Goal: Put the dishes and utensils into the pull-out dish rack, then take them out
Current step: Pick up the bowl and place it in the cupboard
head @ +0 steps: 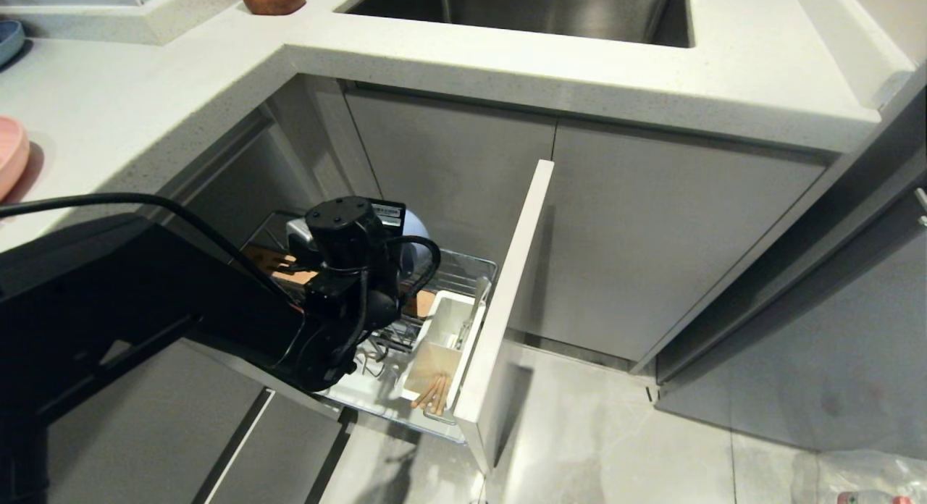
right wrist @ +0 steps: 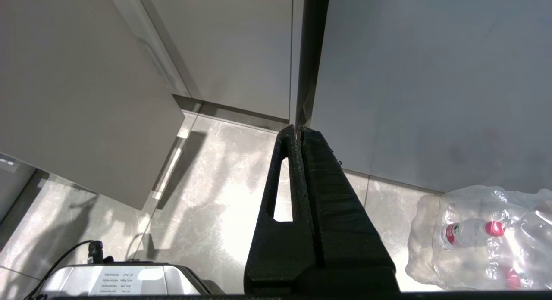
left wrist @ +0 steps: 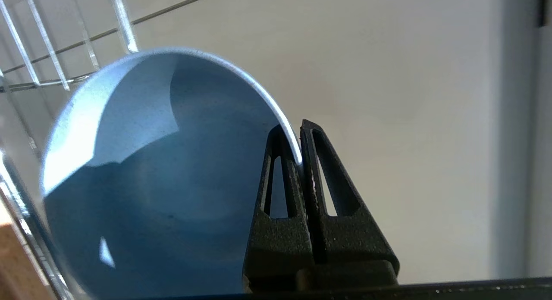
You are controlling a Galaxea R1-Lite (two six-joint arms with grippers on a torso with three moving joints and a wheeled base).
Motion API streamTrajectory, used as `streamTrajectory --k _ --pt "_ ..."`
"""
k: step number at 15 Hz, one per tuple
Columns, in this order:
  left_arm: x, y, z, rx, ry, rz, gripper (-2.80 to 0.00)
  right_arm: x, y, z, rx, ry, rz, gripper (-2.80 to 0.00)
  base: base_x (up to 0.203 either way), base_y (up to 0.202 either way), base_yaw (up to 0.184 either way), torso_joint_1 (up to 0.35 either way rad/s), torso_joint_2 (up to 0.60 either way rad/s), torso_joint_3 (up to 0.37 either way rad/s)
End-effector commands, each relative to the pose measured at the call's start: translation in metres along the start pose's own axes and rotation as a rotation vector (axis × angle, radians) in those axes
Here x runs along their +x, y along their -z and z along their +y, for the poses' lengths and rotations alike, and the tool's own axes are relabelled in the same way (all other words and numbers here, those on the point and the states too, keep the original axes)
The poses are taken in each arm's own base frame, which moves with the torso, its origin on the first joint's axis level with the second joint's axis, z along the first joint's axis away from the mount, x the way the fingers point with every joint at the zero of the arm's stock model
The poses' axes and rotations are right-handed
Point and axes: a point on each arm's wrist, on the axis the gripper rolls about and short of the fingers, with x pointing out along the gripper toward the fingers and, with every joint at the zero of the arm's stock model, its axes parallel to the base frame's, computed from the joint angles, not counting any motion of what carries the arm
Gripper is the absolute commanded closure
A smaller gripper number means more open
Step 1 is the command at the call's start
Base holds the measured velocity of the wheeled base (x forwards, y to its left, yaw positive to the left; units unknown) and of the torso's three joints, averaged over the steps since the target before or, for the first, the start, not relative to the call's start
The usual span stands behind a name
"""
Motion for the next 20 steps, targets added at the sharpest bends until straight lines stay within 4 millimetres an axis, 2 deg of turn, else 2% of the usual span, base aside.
streamTrajectory --k 1,11,20 --pt "0.001 0.002 0.002 -0.008 0.0 -0.004 0.0 0.0 0.0 0.0 0.0 0.0 0.002 0.0 0.0 0.0 0.0 0.0 0.0 0.0" --pt "-0.004 0.003 0.003 -0.019 0.017 0.0 0.0 0.0 0.0 0.0 0.0 0.0 0.002 0.0 0.0 0.0 0.0 0.0 0.0 0.0" --pt "-0.009 0.001 -0.003 -0.026 0.051 0.048 0.0 0.0 0.0 0.0 0.0 0.0 0.002 0.0 0.0 0.0 0.0 0.0 0.0 0.0"
